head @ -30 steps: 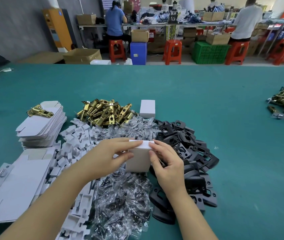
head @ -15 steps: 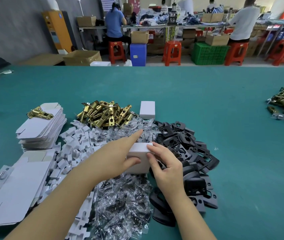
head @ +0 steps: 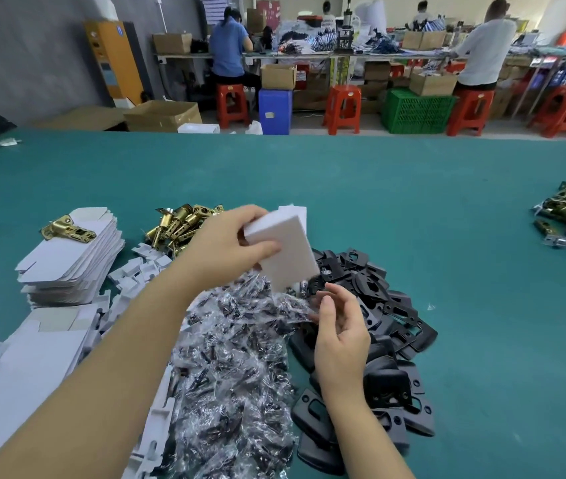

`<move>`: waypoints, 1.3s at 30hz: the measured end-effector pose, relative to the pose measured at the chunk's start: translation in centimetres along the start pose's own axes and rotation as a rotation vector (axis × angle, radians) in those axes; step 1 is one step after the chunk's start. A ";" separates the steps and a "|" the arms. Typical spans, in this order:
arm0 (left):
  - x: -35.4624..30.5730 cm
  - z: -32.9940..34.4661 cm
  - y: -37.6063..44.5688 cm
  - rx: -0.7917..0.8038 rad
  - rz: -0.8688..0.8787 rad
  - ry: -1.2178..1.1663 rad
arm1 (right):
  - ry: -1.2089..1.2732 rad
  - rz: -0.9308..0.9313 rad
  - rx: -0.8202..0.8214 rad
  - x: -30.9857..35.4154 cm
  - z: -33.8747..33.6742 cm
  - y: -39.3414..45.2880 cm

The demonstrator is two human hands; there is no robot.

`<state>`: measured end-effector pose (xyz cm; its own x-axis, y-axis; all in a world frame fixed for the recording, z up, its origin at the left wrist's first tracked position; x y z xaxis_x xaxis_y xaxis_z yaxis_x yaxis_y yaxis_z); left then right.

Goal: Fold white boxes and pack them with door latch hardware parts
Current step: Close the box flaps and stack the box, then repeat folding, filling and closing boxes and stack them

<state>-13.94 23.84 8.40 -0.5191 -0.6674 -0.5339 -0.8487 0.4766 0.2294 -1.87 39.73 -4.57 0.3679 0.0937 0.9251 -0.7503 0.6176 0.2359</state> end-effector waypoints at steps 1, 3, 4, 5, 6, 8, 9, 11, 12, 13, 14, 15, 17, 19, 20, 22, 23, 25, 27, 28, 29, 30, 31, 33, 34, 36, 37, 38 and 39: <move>-0.1 0.0 1.3 -0.072 -0.007 0.028 | -0.003 0.011 -0.005 -0.3 0.1 0.1; -0.3 1.0 3.9 -0.166 0.022 0.146 | -0.020 0.029 -0.015 -0.6 0.2 0.3; -0.4 1.9 5.3 -0.184 0.050 0.193 | -0.028 0.033 -0.015 -0.7 0.3 0.4; -0.4 2.8 6.6 -0.190 0.075 0.220 | -0.038 0.034 -0.015 -0.7 0.3 0.3; -0.1 3.8 7.8 -0.190 0.092 0.232 | -0.052 0.029 -0.012 -0.7 0.3 0.3; 0.9 5.4 10.0 -0.192 0.089 0.247 | -0.081 0.015 -0.010 -0.8 0.2 0.3; 1.6 6.2 11.0 -0.195 0.074 0.262 | -0.096 0.009 -0.015 -0.8 0.2 0.3; 3.0 7.4 12.8 -0.209 0.034 0.319 | -0.118 -0.011 -0.020 -0.7 0.3 0.1; 3.7 7.9 13.5 -0.207 0.011 0.350 | -0.131 -0.021 -0.019 -0.6 0.4 0.1; 4.4 8.4 14.1 -0.192 -0.014 0.375 | -0.151 -0.031 -0.014 -0.5 0.5 0.1; 5.0 9.0 14.7 -0.157 -0.035 0.403 | -0.173 -0.041 -0.005 -0.4 0.6 0.1; 5.6 9.6 15.2 -0.102 -0.052 0.434 | -0.189 -0.046 0.006 -0.5 0.7 0.0; 6.3 11.1 15.9 0.058 -0.062 0.495 | -0.210 -0.048 0.023 -0.6 0.8 0.0; 6.5 12.6 16.2 0.238 -0.026 0.534 | -0.226 -0.057 0.035 -0.6 0.9 0.0; 6.5 13.1 16.2 0.299 -0.007 0.546 | -0.239 -0.067 0.040 -0.5 1.0 0.0; 6.5 13.6 16.3 0.360 0.021 0.577 | -0.272 -0.090 0.055 -0.1 1.1 0.0; 6.6 13.7 16.4 0.384 0.030 0.605 | -0.284 -0.097 0.062 0.0 1.1 0.0; 6.5 14.0 16.5 0.421 0.069 0.687 | -0.297 -0.100 0.067 0.0 1.2 0.0; 6.3 14.1 16.8 0.420 0.121 0.731 | -0.306 -0.101 0.065 -0.1 1.2 0.1; 6.2 14.1 16.9 0.415 0.142 0.737 | -0.310 -0.103 0.063 -0.1 1.2 0.1; 6.3 14.0 17.0 0.407 0.162 0.742 | -0.313 -0.106 0.064 -0.1 1.3 0.1; 6.3 13.9 17.1 0.401 0.178 0.752 | -0.316 -0.108 0.068 -0.1 1.3 0.1; 6.4 13.8 17.3 0.402 0.187 0.763 | -0.321 -0.105 0.073 -0.2 1.3 0.1; 6.5 13.8 17.6 0.411 0.198 0.775 | -0.329 -0.099 0.084 -0.4 1.3 0.1; 6.4 13.8 17.7 0.414 0.205 0.780 | -0.328 -0.100 0.085 -0.4 1.3 0.1; 6.3 13.9 18.0 0.417 0.223 0.804 | -0.324 -0.105 0.081 -0.2 1.3 0.1; 6.3 13.9 18.1 0.420 0.226 0.815 | -0.325 -0.107 0.078 -0.1 1.3 0.1; 6.4 13.9 18.1 0.424 0.221 0.825 | -0.324 -0.108 0.076 -0.1 1.4 0.2; 6.3 13.8 18.1 0.426 0.214 0.837 | -0.324 -0.109 0.077 0.0 1.4 0.1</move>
<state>-31.19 36.13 -2.07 -0.7026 -0.6558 0.2763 -0.7054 0.6930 -0.1489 -2.74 38.75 -4.18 0.2641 -0.2295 0.9368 -0.7598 0.5487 0.3487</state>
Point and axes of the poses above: each hand's wrist, its own y-axis towards the middle knuckle, its own z-axis out of the palm, x = y × z, the point moved 6 cm from there along y, towards the middle knuckle, and after that the axes turned 14 degrees about y, right-handed, at the moved point
